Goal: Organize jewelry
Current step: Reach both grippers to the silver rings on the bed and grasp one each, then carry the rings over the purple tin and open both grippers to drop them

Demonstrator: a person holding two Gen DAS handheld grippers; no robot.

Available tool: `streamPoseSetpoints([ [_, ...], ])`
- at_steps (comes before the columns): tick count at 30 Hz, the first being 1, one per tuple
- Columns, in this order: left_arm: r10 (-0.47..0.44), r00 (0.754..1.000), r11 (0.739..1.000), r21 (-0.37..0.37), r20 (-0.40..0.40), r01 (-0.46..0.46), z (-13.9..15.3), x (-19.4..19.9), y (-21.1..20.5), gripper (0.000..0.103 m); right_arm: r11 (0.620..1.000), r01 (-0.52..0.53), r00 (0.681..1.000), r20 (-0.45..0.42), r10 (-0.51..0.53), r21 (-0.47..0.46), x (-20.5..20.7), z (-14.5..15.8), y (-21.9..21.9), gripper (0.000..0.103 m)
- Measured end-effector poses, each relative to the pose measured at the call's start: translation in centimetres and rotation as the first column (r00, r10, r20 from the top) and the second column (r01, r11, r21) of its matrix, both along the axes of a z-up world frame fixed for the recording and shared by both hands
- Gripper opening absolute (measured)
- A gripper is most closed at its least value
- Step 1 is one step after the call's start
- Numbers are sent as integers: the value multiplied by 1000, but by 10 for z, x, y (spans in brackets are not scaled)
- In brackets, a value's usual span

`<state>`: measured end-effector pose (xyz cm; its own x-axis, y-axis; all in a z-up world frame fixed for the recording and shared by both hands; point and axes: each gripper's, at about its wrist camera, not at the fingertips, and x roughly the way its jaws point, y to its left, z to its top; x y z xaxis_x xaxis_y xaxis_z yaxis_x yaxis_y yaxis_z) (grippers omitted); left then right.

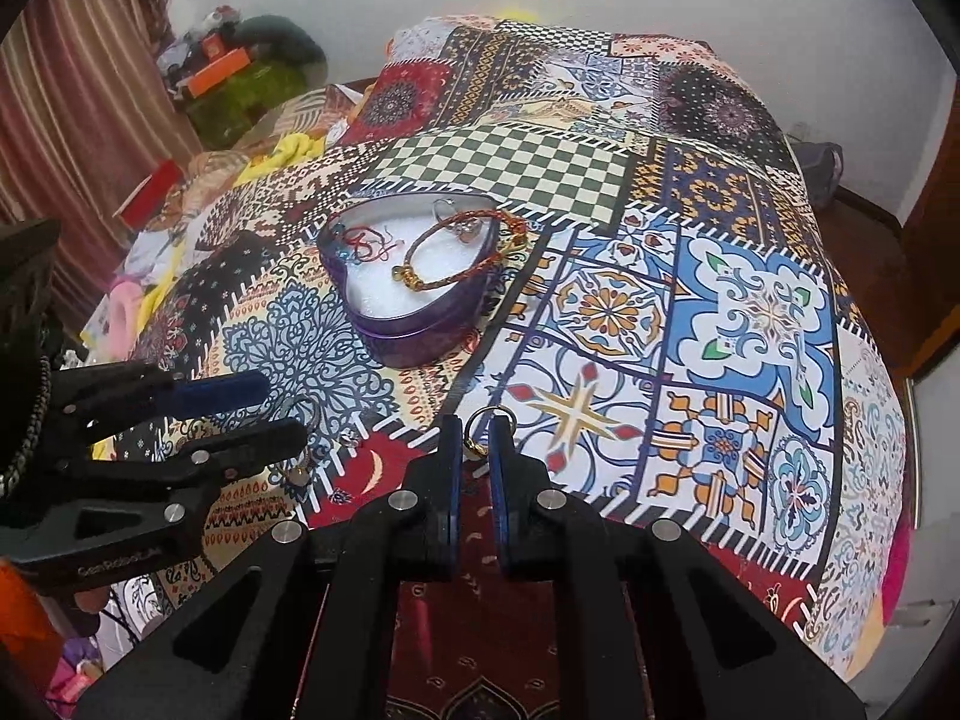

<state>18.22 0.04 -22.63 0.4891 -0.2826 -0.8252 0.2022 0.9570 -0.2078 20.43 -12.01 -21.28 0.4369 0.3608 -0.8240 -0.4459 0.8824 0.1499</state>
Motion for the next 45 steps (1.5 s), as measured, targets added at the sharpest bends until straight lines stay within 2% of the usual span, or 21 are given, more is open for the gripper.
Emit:
streamPoseSetpoints([
  [2,6,1000,1000,12,-3,-6,-3,2,-1,37,1000,1,1000,-2,-1,3,0,0,-1,8],
  [4,1,1000,1000,16,-7,-1,-5,3,-3,24,1000,1,1000,-2,-1,4,0,-1,-1,8],
  [6,-1,1000,1000,16,-4,1,-6,3,-3,21,1000,1,1000,-1,-1,6,0,-1,-1,8],
  [11,11,999,1000,3,34,-11,4,0,1,21,1000,3,1000,8,-3,13,-1,2,-3,8],
  [18,33,993,999,0,109,-34,34,-2,10,21,999,4,999,48,-5,36,1,20,-2,8],
  [31,57,962,998,-10,268,-57,89,3,18,21,996,-9,992,127,-2,89,8,51,6,8],
  [38,68,954,998,-17,293,-66,94,12,20,21,995,-21,987,163,4,101,19,60,11,8],
  [45,70,958,998,-23,279,-67,85,27,22,21,994,-33,986,166,15,102,31,58,18,8],
])
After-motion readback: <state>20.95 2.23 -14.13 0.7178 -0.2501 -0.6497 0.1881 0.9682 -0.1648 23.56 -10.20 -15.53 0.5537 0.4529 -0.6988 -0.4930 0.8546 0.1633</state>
